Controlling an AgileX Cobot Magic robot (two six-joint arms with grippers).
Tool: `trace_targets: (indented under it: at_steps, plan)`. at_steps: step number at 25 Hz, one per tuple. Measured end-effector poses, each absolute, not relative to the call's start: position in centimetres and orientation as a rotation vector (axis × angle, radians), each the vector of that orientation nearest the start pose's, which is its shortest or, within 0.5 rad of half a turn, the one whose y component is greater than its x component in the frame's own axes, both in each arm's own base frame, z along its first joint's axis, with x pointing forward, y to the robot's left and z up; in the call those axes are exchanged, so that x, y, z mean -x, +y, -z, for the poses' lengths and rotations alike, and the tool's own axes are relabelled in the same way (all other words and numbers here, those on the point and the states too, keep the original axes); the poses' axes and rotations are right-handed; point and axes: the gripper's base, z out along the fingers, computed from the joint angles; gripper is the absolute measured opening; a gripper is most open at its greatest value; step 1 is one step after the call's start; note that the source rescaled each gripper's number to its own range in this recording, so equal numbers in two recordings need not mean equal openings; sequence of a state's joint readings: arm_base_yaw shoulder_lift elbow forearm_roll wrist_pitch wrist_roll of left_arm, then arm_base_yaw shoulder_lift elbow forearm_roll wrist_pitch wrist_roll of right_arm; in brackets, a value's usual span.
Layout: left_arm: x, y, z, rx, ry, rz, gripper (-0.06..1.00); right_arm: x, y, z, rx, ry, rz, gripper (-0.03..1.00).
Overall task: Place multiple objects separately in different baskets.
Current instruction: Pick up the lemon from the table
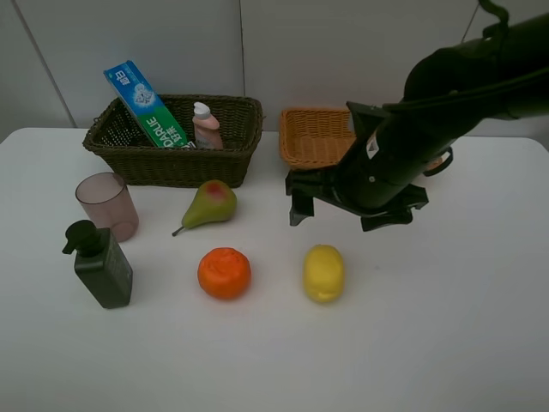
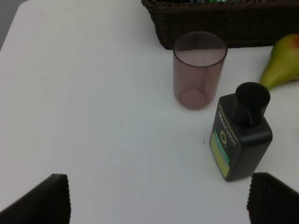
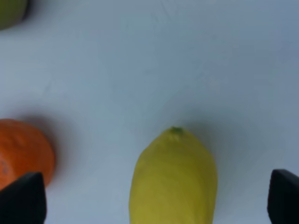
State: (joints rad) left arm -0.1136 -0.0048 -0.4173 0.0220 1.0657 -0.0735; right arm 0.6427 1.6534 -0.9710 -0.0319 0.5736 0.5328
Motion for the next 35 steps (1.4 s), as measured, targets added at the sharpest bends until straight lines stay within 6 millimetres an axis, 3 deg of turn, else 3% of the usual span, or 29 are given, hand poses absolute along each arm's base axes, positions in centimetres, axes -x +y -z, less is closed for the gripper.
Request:
trace_targets:
  at_steps: [6,23,35]
  plan:
    - [-0.3,0.1,-25.4,-0.043,2.128,0.084,1.0,-25.5,18.9,-19.2,0.185,2.791,-0.272,1.0]
    - [-0.3,0.1,-25.4,-0.043,2.128,0.084,1.0,-26.5,19.7,-12.8,0.193,2.916,-0.174,1.0]
    - [-0.3,0.1,-25.4,-0.043,2.128,0.084,1.0,-26.6,19.7,-12.4,0.199,2.919,-0.174,1.0]
